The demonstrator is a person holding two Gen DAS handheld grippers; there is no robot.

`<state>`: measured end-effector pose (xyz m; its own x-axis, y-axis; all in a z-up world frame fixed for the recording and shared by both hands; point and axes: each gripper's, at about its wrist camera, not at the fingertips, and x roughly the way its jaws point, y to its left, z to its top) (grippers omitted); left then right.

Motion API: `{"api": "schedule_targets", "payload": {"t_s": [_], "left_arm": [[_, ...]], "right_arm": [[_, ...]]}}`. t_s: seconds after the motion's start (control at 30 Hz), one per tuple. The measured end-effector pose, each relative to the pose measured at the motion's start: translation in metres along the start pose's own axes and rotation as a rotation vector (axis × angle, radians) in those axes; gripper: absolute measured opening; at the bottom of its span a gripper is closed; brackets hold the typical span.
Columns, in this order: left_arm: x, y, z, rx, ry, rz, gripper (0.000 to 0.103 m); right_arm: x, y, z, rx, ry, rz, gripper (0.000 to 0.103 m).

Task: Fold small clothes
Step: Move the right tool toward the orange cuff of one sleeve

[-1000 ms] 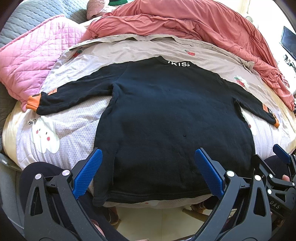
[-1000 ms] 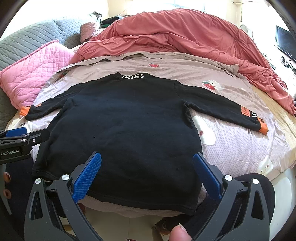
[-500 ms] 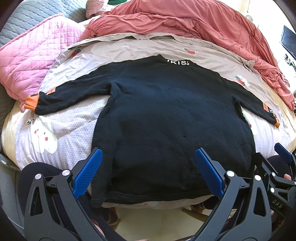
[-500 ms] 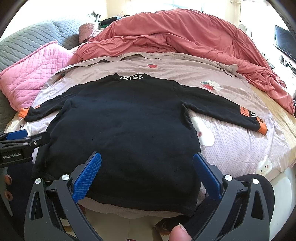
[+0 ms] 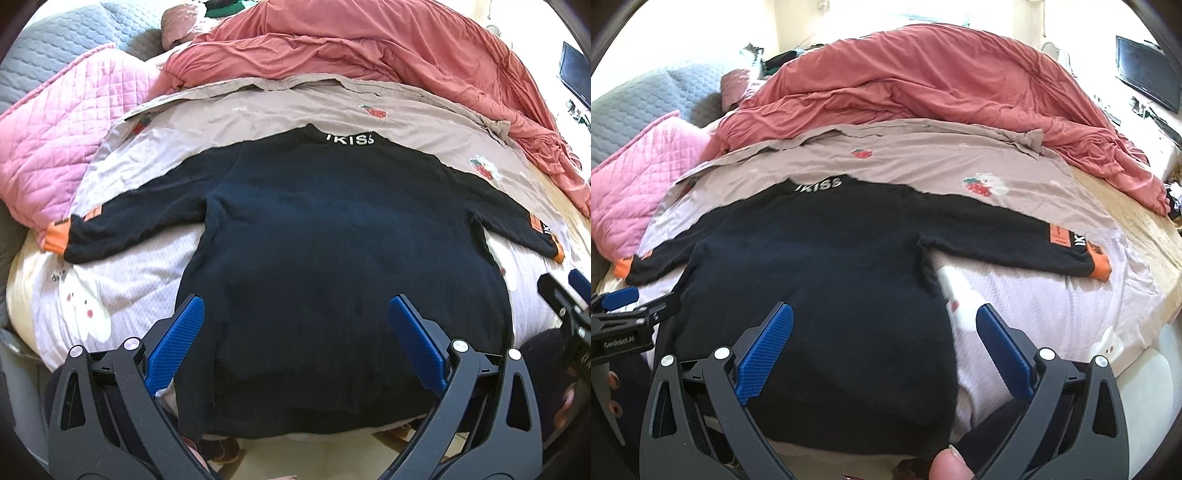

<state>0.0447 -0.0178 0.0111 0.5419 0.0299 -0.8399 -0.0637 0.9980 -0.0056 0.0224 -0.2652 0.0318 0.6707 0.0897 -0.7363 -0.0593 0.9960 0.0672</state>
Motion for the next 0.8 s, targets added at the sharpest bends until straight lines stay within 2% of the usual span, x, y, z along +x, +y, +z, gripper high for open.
{"api": "schedule_targets", "payload": {"t_s": [0.23,0.47,0.8], "left_arm": [[0.006,-0.012,0.028,0.006,-0.022,0.031,0.094],[0.019,-0.027,0.051,0.007,-0.022,0.039,0.094],[0.053,-0.047,0.085,-0.012,0.007,0.048,0.094]], "right_arm": [[0.011,-0.022,0.039,0.031,-0.049,-0.040,0.099],[0.037,-0.039,0.073,0.065,-0.032,-0.064,0.099],[0.073,-0.052,0.104,0.119,-0.020,-0.099,0.099]]}}
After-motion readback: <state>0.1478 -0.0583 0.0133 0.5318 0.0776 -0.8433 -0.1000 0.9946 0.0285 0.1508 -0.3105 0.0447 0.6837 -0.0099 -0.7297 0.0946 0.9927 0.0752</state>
